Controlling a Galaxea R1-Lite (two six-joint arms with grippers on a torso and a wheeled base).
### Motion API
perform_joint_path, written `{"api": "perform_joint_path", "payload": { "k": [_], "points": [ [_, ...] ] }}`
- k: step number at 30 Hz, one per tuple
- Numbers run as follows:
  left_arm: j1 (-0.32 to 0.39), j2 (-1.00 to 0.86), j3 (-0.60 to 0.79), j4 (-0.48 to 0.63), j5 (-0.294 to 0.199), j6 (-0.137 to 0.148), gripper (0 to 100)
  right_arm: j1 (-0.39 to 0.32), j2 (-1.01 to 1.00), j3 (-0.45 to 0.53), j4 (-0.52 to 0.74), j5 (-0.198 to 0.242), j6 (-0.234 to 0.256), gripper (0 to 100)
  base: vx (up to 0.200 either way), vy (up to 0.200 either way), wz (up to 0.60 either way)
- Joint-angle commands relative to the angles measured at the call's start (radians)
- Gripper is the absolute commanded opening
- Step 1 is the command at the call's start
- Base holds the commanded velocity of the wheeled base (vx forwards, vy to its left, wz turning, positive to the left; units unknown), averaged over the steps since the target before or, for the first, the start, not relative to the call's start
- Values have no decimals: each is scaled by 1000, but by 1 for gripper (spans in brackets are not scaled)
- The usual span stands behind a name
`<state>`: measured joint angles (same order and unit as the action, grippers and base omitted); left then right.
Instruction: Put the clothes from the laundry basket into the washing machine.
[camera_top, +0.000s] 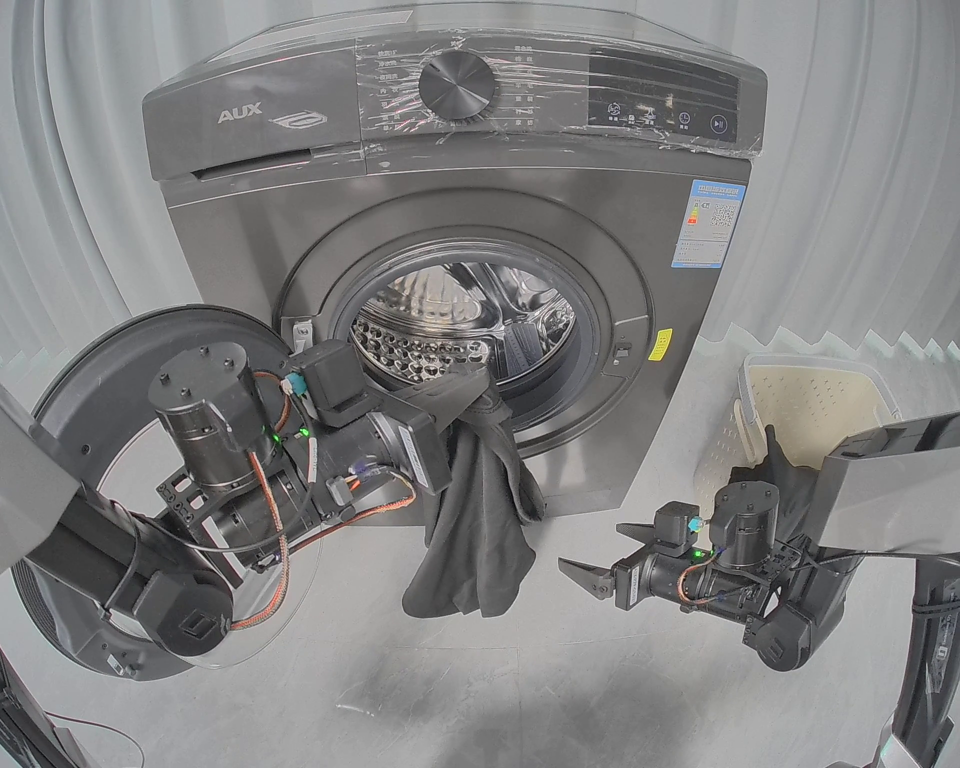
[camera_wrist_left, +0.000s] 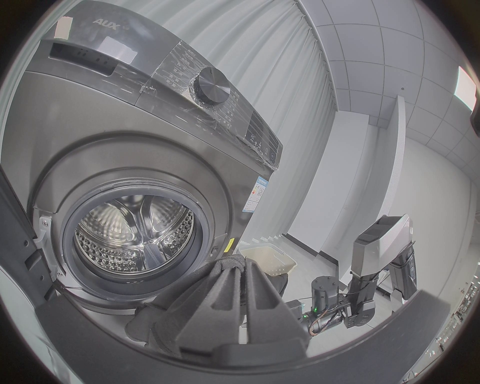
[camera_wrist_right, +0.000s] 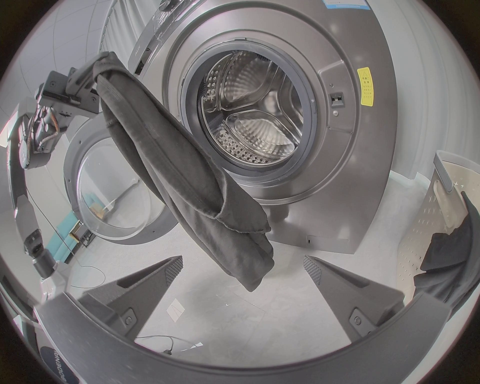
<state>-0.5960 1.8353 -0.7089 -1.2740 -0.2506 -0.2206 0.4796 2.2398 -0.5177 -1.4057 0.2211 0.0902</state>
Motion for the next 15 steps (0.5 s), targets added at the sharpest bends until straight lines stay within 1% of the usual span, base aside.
{"api": "perform_joint_path", "payload": {
  "k": [1, 5, 15],
  "points": [
    [-1, 1, 2, -2, -1, 0, 0, -6, 63, -38, -2, -5, -14, 100, 0, 0, 0],
    [-2, 1, -1, -2, -1, 0, 0, -18, 87, -70, -2, -8, -15, 100, 0, 0, 0],
    [-4, 9, -1, -5, -2, 0, 0, -9, 162, -186, -1, -6, -17, 100, 0, 0, 0]
  ]
}}
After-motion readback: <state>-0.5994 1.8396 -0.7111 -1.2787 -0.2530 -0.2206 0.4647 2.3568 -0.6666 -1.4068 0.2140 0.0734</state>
